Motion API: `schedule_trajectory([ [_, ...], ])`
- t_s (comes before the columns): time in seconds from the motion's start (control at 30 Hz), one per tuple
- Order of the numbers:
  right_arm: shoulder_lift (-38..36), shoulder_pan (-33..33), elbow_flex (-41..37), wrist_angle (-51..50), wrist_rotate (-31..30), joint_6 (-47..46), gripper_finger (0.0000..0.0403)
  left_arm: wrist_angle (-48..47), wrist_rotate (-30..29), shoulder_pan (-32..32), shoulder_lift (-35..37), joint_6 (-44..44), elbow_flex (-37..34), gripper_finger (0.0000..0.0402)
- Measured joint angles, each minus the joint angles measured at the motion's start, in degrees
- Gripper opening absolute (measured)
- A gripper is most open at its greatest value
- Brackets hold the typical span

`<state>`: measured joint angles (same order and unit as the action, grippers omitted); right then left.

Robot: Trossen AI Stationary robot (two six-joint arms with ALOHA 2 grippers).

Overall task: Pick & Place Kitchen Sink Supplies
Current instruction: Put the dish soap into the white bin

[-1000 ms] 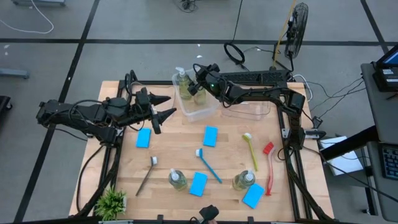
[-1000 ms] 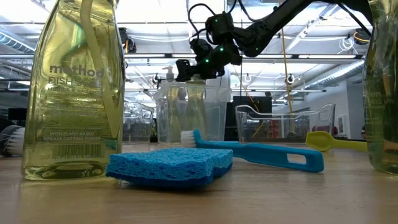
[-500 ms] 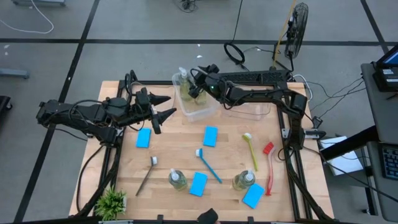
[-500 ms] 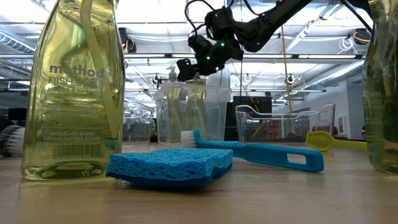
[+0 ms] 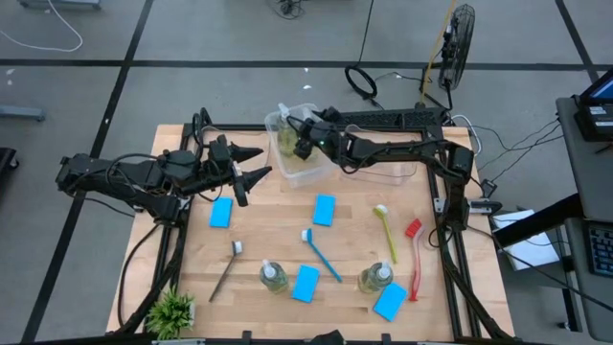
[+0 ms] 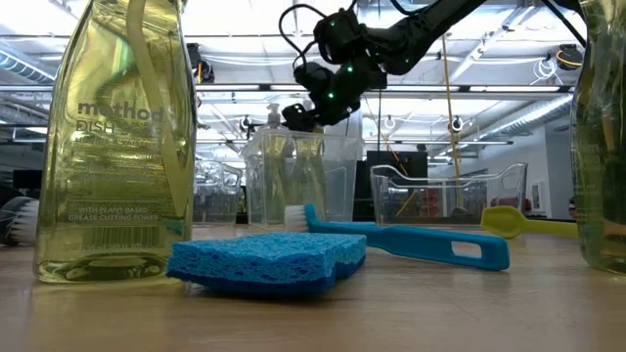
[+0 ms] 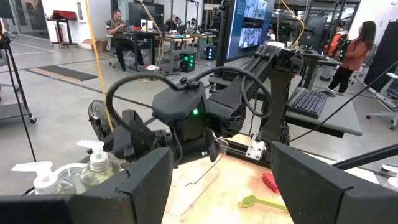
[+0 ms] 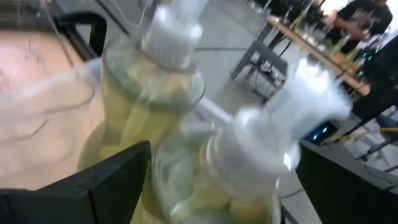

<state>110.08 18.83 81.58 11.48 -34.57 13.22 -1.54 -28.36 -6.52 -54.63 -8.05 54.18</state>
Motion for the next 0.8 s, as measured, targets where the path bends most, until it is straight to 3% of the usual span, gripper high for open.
schedule_trajectory([
  [0.3,0.0,-0.7,0.0,-0.6,-0.4,-0.9,0.0377,0.0,0.0,0.0,0.0,-0.1,0.0,0.0269],
  [0.53,-1.2,-2.4,0.0,0.8,-6.3,-1.1,0.0377,0.0,0.0,0.0,0.0,-0.1,0.0,0.0269],
  [0.8,-3.7,-2.5,0.2,1.5,-5.9,-1.2,0.0377,0.0,0.0,0.0,0.0,-0.1,0.0,0.0269],
])
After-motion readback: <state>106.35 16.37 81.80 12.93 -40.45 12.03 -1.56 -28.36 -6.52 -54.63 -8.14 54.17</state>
